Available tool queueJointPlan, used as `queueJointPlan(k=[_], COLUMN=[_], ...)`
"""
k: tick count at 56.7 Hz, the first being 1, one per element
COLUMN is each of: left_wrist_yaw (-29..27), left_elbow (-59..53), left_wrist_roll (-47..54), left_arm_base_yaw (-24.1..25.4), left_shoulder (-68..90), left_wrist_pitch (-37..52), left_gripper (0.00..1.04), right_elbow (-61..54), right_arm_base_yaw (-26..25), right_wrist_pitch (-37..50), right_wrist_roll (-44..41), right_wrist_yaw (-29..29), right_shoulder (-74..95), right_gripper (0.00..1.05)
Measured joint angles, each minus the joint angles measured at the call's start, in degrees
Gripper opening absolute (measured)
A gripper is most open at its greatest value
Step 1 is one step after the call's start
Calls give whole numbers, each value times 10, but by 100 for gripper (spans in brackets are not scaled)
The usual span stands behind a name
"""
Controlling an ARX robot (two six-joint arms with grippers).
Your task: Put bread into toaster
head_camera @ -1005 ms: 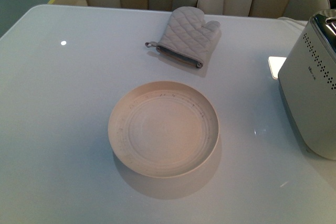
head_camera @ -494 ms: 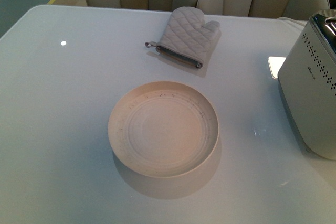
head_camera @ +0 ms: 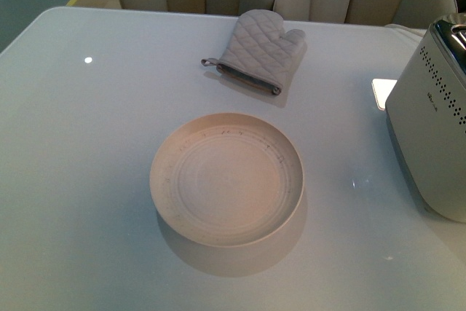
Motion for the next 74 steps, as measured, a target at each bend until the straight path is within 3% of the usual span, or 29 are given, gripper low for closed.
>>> queueJointPlan(k=[43, 50, 68, 74], left_wrist_yaw=[0, 0, 0, 0], left_elbow=[0, 0, 0, 0], left_wrist_roll=[0, 0, 0, 0], left_arm_base_yaw=[0, 0, 0, 0], left_shoulder=[0, 0, 0, 0], left_wrist_pitch=[0, 0, 0, 0], left_gripper=[97, 97, 97, 97], right_elbow=[0, 0, 0, 0], right_arm_base_yaw=[0, 1, 1, 1], right_wrist_pitch=[-149, -244, -250, -250], right_wrist_roll=[0, 0, 0, 0], right_wrist_yaw=[0, 0, 0, 0], right_shoulder=[-151, -233, -250, -250], right_gripper=[2, 2, 2, 21])
